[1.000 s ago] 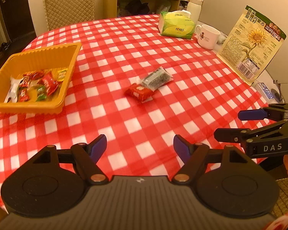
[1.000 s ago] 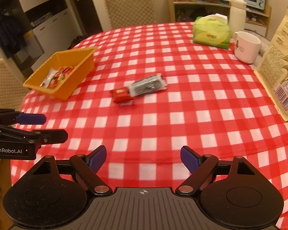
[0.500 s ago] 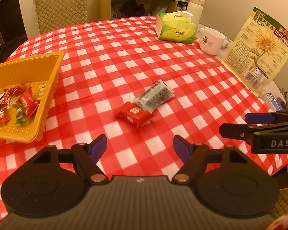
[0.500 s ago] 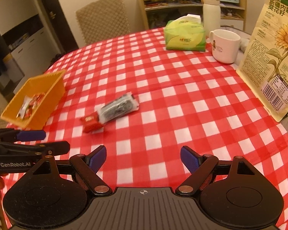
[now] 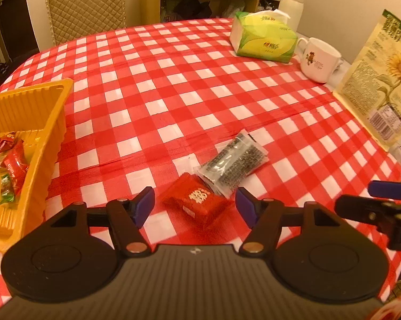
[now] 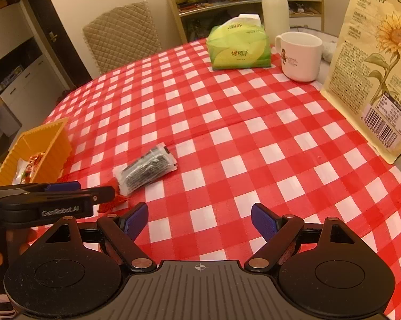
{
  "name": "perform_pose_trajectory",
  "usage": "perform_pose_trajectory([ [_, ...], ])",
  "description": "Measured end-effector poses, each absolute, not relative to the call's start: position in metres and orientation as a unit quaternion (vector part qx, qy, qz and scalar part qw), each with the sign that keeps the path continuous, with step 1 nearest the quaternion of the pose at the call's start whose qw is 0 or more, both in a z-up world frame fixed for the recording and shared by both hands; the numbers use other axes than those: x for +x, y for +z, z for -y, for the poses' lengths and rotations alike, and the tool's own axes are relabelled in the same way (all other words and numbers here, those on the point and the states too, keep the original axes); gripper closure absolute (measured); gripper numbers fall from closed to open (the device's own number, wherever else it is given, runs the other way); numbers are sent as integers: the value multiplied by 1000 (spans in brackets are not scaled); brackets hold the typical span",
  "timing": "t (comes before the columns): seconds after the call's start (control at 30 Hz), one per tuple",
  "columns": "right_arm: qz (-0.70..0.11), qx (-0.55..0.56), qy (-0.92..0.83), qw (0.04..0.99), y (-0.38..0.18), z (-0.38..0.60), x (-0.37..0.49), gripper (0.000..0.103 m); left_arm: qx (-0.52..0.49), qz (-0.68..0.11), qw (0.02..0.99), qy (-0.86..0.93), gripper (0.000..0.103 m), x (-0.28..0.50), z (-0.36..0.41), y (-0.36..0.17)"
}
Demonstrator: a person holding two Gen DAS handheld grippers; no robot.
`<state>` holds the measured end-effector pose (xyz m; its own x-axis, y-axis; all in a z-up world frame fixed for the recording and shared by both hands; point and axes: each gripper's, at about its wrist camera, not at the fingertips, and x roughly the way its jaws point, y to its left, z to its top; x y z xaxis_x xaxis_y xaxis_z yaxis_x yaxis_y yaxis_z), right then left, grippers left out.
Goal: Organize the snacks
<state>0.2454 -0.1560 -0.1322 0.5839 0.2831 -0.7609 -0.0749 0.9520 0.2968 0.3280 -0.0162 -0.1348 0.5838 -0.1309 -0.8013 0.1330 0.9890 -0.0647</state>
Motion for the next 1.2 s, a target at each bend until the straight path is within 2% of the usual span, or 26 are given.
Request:
perform_pose_trajectory([
  [0.1,-449,120,99,880,-136,157,248,19,3,-458,886,-71,45,337,16,-143],
  [0.27,-458,122,98,875,-143,159,253,19,2,-464,884,-67,45,344,12,-150],
  [0.4,-462,121,101,872,-147,158,257,19,8,-460,885,-73,52,345,9,-149],
  [0.77,-465,117,113,870,-152,154,268,19,15,-463,882,-89,59,334,6,-148],
  [1.2,-459,90,143,872,-154,143,282,19,-1,-477,875,-85,60,328,7,-154],
])
